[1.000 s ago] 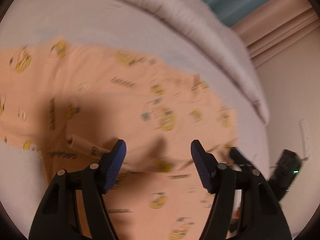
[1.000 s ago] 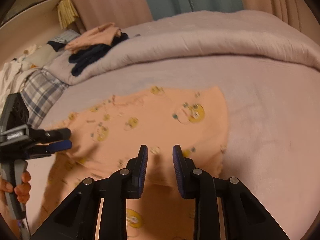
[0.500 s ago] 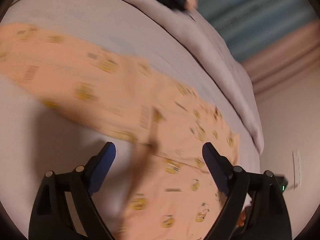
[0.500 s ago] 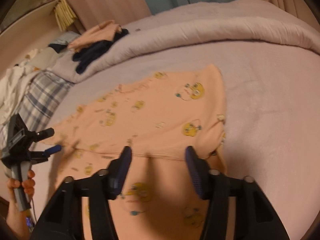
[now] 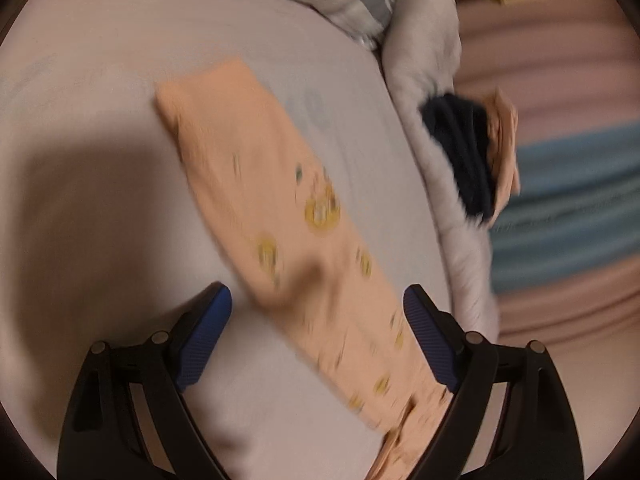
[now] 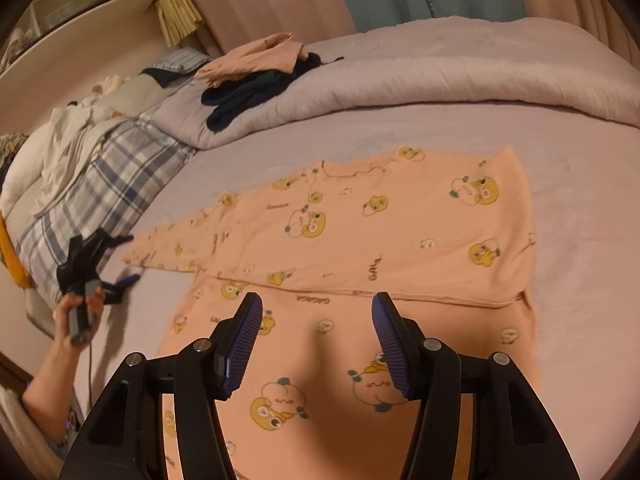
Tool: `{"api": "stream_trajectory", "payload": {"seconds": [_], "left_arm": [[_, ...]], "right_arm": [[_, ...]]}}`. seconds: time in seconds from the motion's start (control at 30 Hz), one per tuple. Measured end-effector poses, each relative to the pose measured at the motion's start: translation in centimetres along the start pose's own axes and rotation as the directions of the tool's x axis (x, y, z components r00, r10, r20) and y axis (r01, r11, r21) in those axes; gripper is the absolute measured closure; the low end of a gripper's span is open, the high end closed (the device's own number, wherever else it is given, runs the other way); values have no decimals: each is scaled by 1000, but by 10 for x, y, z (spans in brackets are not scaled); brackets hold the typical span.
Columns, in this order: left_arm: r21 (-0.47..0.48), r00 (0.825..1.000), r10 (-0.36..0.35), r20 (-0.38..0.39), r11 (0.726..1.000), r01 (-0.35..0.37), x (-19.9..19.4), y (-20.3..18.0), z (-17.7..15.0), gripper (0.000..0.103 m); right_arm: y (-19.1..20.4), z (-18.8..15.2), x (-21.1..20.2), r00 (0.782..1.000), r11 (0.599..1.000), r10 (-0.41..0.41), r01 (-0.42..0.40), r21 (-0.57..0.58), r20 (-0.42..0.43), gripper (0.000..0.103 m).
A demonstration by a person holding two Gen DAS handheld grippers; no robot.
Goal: Fold small clothes
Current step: 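Grasp the other sleeve cuff with the left gripper and lift it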
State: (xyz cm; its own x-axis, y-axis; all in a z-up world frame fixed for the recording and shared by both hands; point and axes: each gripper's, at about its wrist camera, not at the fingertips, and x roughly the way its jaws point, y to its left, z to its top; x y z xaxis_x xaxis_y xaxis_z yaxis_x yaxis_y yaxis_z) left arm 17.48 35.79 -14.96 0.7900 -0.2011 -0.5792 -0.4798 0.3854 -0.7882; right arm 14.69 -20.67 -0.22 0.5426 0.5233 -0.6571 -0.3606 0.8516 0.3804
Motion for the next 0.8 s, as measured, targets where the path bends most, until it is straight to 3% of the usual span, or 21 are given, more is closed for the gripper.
{"api": "stream_trajectory", "payload": {"seconds": [0.2, 0.27, 0.33, 0.4, 0.5, 0.6, 0.67, 0.8], "left_arm": [[-61, 999, -17, 40, 998, 20, 11, -4, 32, 17], [-63, 999, -6, 50, 998, 9, 13, -5, 39, 23], [-58, 998, 32, 56, 998, -29, 16, -5, 43, 43], [-57, 996, 71, 52, 996, -68, 18, 0, 45, 78], [-21, 991, 115, 67, 993, -113, 11, 3, 41, 93], [57, 988, 120, 100, 990, -126, -1, -6, 37, 95], [104, 988, 103, 115, 988, -115, -9, -16, 36, 96], [168, 990, 70, 124, 982, -90, -18, -38, 34, 97]], "right_arm": [[10, -3, 12, 1000, 1000, -9, 9, -19, -24, 46], [13, -2, 18, 999, 1000, -8, 8, -28, -33, 46], [19, 1, 27, 999, 999, 0, -2, -37, -45, 46], [28, 5, 38, 998, 998, 17, -20, -56, -55, 46], [50, 13, 60, 997, 994, 38, -46, -102, -73, 46], [79, 23, 86, 993, 983, 76, -89, -159, -88, 47], [96, 27, 99, 991, 974, 99, -116, -195, -94, 59], [116, 27, 133, 986, 968, 91, -122, -219, -143, 72]]}}
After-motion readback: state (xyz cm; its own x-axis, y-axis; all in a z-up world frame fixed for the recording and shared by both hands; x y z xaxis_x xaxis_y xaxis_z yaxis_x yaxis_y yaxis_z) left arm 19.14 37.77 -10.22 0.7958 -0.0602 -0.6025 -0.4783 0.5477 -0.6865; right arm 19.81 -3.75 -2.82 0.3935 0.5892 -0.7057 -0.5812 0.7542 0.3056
